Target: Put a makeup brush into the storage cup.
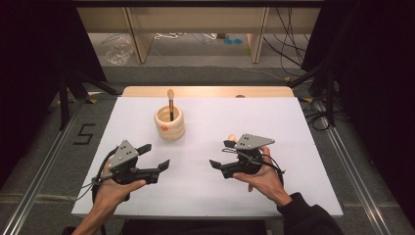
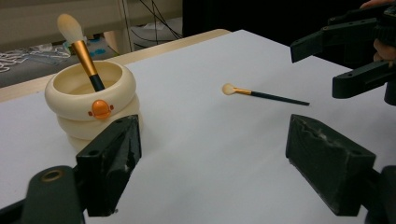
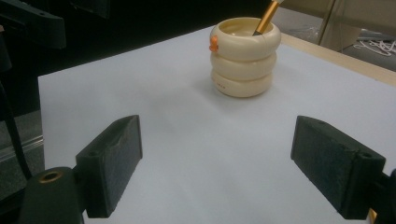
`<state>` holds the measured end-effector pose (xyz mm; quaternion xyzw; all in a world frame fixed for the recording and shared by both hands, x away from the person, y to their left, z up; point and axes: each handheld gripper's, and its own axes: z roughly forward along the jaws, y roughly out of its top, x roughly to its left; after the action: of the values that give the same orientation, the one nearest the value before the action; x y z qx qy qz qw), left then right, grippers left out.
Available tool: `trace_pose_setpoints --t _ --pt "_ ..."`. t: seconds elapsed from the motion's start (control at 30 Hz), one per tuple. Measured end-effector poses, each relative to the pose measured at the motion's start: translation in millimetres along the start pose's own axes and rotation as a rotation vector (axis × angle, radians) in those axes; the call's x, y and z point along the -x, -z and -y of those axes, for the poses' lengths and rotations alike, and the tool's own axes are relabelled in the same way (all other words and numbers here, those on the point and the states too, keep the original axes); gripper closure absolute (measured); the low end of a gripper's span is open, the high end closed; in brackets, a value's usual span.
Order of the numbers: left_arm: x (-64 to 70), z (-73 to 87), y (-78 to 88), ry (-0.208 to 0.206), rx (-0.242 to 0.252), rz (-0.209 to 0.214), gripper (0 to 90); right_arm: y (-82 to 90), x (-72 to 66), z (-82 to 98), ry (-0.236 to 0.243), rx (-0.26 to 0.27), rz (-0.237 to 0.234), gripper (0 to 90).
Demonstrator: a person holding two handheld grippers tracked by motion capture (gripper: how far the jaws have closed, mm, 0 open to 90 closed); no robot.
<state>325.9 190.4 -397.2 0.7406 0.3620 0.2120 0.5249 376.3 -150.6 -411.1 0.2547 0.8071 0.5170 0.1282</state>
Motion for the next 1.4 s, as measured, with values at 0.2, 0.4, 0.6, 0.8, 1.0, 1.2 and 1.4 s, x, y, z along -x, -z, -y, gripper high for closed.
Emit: trace_pose_setpoints --t 0.2,0.4,0.6,0.8,1.0,1.2,1.4 --pt "-1.9 4.7 0.5 0.015 -0.006 -0.011 18.5 0.7 -1.6 0.2 -0.009 0.018 -0.002 17.5" --pt "-6.0 7.3 1.3 0.014 -0.009 -0.018 18.6 9.0 -2.4 3.5 -0.02 0.032 0.001 17.7" --pt "-9.3 8.3 1.6 0.023 -0.004 -0.028 18.7 15.5 -0.7 7.4 -0.032 0.046 0.019 17.9" --pt "-8.9 10.4 0.2 0.043 -0.014 -0.026 18.7 15.6 1.4 8.2 -0.032 0.052 0.026 17.9" --pt "-9.7 10.2 0.6 0.031 -0.011 -0.027 18.7 16.2 2.3 8.2 -0.027 0.033 0.026 17.9" --pt "-9.9 11.1 0.4 0.025 -0.014 -0.025 18.6 16.9 6.7 7.4 -0.021 0.031 0.045 17.9" --pt "-9.2 12.0 -1.2 0.029 -0.015 -0.019 18.5 18.3 12.9 6.9 -0.023 0.01 0.058 17.9"
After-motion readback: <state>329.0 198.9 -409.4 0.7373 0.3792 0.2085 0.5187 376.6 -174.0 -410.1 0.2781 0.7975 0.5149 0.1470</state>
